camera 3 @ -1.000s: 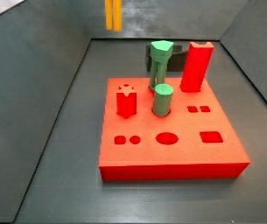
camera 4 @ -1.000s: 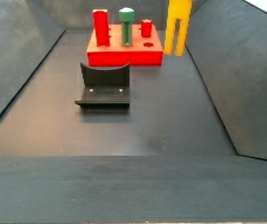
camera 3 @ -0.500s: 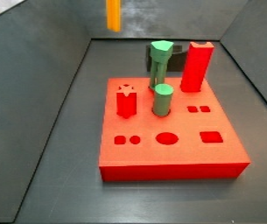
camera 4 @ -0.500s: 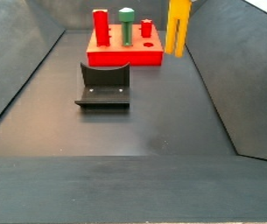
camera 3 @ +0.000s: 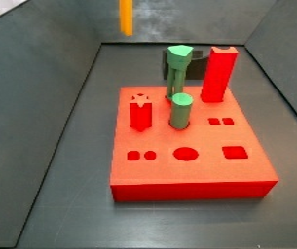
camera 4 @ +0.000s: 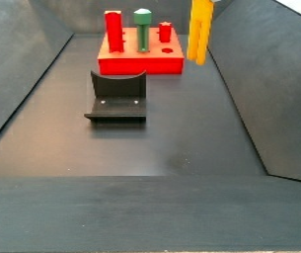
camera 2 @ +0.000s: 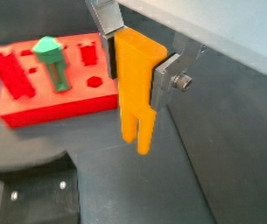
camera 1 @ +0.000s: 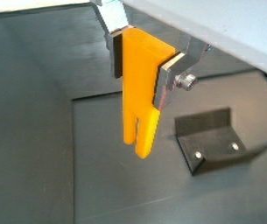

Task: Pick up the square-circle object. Move up. Rotate the square-circle object. Move to above the board. Insert the square-circle object.
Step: Rotate the square-circle object.

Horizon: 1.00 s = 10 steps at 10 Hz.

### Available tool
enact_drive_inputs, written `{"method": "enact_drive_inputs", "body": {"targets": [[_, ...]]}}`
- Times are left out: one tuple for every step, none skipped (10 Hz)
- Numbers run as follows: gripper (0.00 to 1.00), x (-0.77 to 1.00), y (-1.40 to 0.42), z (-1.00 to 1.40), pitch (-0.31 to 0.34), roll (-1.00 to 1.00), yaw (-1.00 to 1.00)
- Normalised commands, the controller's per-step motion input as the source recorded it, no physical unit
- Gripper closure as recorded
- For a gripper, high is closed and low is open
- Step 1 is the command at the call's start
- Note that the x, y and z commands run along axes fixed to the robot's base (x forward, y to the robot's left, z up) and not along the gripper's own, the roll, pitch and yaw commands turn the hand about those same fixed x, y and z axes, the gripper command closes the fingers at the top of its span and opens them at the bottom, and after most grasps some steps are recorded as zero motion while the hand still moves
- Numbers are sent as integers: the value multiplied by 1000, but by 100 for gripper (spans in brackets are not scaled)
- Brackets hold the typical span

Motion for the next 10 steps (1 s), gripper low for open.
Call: {"method": "enact_drive_inputs", "body": {"targets": [[100,21,3,-3,-3,-5,-1000],[100,19,6,-4,-3,-6,-1000],[100,19,6,-4,-3,-6,-1000],[100,19,8,-4,-4,-7,-1000],[100,18,9,-5,-4,-7,-1000],[100,18,10,-5,-4,-8,-1000],[100,18,10,-5,-4,-8,-1000],[100,18,11,-5,-4,-9,-1000],[100,17,11,-5,-5,-10,-1000],[100,17,12,-5,-5,-11,-1000]]}}
